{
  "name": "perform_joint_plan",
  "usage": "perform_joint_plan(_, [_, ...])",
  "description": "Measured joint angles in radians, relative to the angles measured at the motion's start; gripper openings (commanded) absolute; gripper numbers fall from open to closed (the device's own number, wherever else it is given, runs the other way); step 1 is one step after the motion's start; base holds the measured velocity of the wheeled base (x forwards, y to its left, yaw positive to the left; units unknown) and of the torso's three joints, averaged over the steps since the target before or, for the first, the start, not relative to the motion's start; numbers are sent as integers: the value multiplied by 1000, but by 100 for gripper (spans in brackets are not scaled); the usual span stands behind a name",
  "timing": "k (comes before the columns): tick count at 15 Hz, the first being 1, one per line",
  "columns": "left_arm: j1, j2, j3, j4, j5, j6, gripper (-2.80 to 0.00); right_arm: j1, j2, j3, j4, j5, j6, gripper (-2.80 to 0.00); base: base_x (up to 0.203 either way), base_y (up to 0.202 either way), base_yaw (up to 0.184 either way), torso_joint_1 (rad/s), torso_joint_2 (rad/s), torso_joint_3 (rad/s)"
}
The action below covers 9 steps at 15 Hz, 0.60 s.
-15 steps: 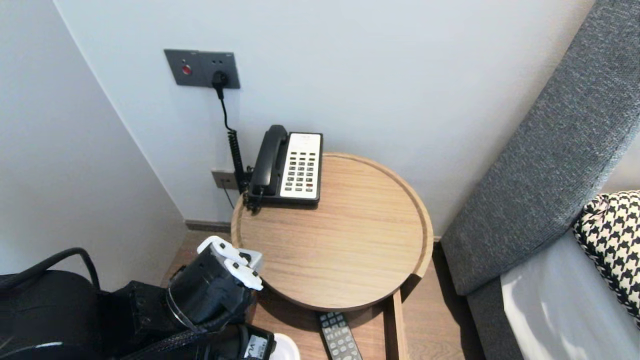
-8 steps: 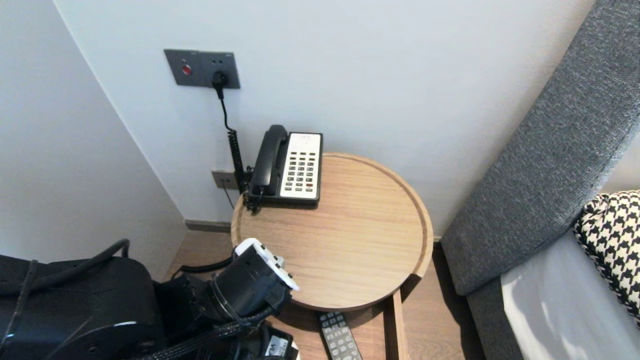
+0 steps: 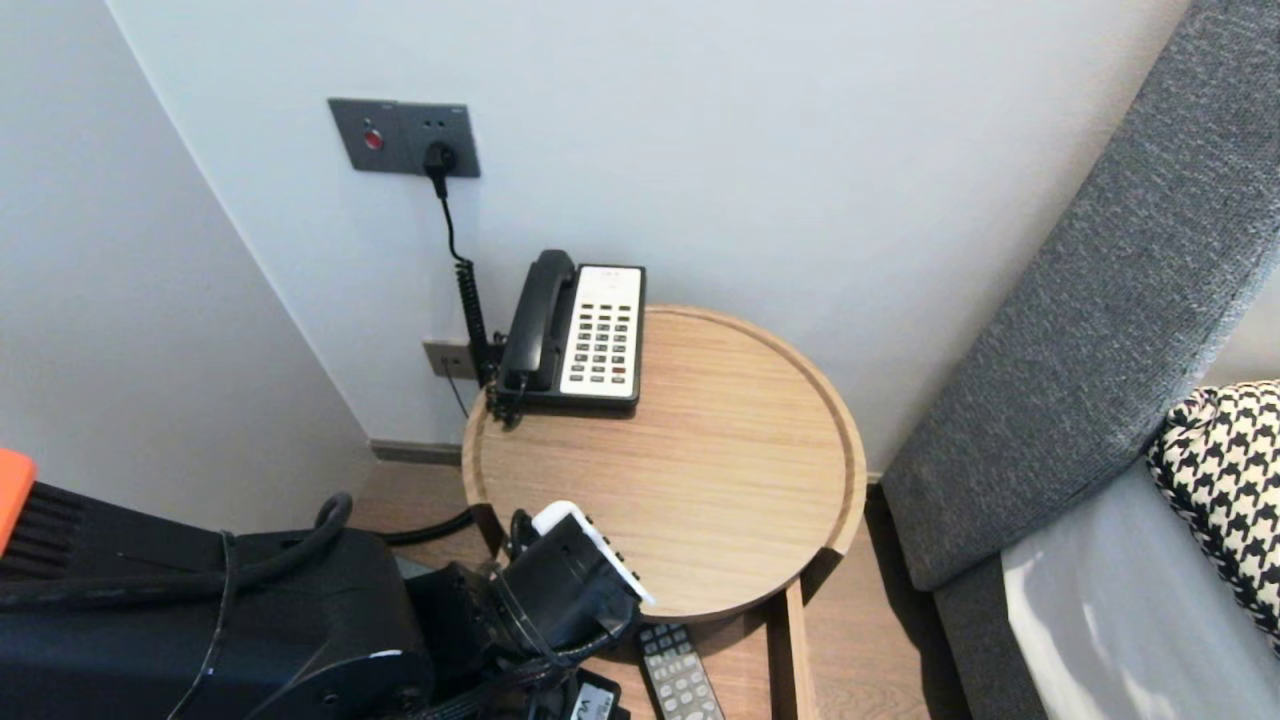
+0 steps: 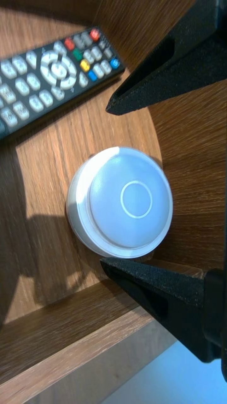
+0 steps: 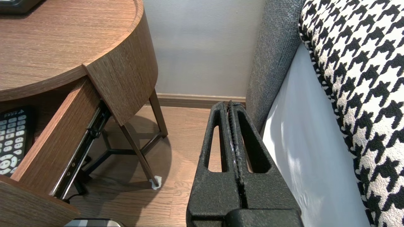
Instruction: Take the remote control out of the drawer one by one and place them on the table
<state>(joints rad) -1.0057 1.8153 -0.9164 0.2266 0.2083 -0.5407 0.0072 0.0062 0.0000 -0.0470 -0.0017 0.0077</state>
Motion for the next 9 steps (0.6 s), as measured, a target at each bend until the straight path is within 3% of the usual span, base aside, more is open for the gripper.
perform_joint_plan(9, [0, 51, 10, -9, 10, -5, 0, 0, 0, 0, 0, 0, 0, -280, 0, 0, 0, 0, 0, 0])
